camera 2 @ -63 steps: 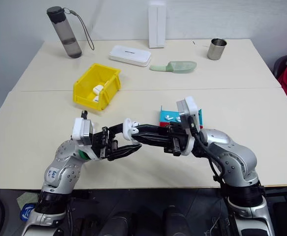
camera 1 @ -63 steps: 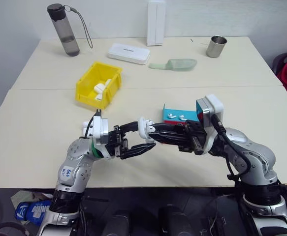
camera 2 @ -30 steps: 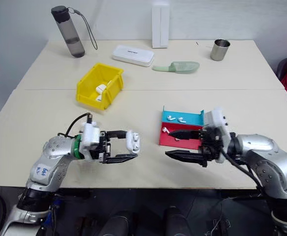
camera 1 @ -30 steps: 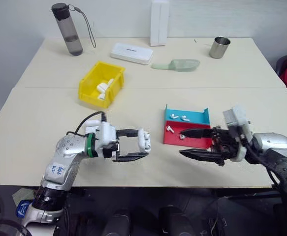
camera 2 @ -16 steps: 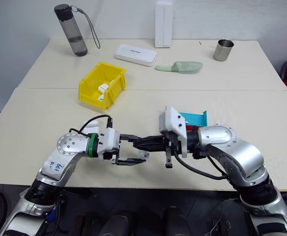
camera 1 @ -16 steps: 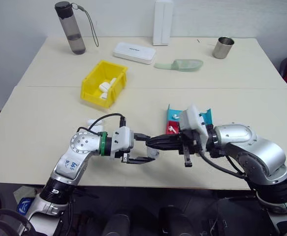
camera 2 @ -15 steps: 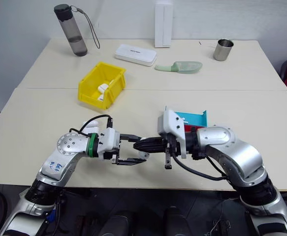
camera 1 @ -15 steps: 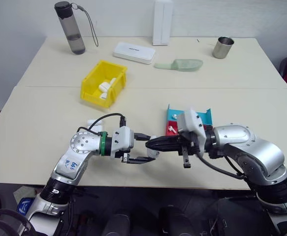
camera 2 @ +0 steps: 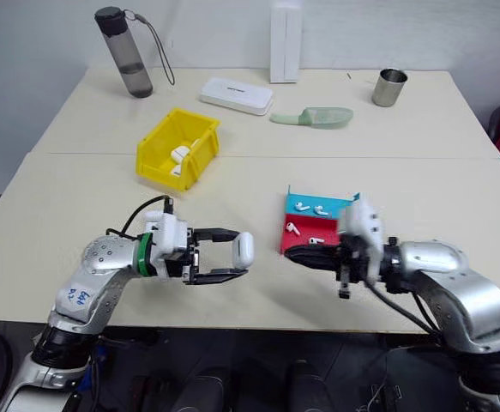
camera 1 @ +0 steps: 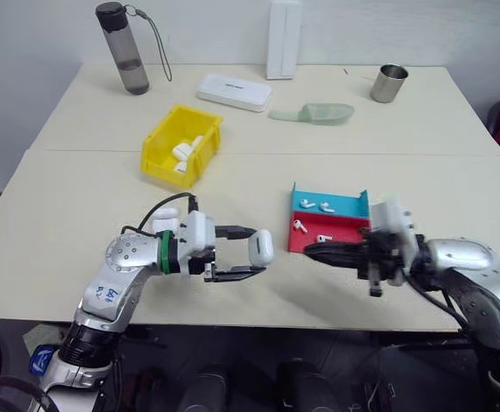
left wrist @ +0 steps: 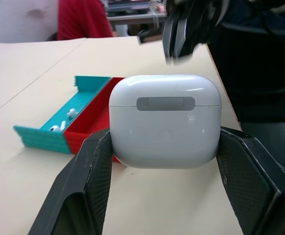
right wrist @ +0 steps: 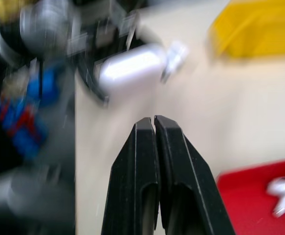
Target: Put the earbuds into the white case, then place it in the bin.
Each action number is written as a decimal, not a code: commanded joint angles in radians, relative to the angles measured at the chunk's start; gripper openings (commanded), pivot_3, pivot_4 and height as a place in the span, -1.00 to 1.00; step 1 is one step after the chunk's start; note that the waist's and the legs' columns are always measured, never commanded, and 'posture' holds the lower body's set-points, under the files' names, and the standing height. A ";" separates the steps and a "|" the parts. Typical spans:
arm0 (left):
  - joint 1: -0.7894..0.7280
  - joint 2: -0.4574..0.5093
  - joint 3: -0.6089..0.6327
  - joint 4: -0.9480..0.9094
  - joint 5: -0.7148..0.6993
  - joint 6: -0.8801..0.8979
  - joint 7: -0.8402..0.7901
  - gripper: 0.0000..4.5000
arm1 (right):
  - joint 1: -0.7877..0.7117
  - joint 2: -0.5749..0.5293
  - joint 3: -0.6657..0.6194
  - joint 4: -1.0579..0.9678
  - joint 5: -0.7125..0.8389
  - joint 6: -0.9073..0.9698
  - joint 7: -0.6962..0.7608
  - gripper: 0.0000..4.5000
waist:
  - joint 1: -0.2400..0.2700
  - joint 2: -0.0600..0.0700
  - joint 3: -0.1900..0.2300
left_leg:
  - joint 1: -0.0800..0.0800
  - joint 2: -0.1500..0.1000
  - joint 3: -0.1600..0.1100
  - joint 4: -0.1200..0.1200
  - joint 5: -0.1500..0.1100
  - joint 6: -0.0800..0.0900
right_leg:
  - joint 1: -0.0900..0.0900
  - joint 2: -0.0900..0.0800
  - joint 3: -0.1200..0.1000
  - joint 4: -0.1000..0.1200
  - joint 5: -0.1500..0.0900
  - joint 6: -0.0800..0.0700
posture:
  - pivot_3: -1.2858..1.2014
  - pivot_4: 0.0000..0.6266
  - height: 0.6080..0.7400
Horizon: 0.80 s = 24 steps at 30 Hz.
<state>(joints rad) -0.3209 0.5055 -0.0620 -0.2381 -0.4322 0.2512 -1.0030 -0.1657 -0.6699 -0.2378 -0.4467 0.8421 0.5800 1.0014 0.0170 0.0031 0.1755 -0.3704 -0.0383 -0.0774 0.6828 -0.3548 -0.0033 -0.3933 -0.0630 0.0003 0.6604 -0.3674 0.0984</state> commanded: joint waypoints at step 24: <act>-0.791 0.019 0.251 1.401 0.291 -0.418 0.472 0.55 | 0.223 0.216 -0.047 -0.078 -0.346 -0.572 -0.225 1.00 | -0.017 -0.004 0.001 | 0.000 -0.003 0.004 0.000 0.001 0.000 | -0.006 0.000 0.000 0.012 0.001 0.002 | 0.03 -0.52 1.00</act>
<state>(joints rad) -1.0710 0.5174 0.1781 1.1634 -0.1424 -0.1294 -0.5144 0.0569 -0.4535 -0.2806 -0.5027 0.4909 0.0273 0.7900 -0.0003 -0.0007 0.1760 -0.3707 -0.0412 -0.0729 0.6833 -0.3542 -0.0029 -0.3994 -0.0635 0.0010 0.6729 -0.3664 0.1004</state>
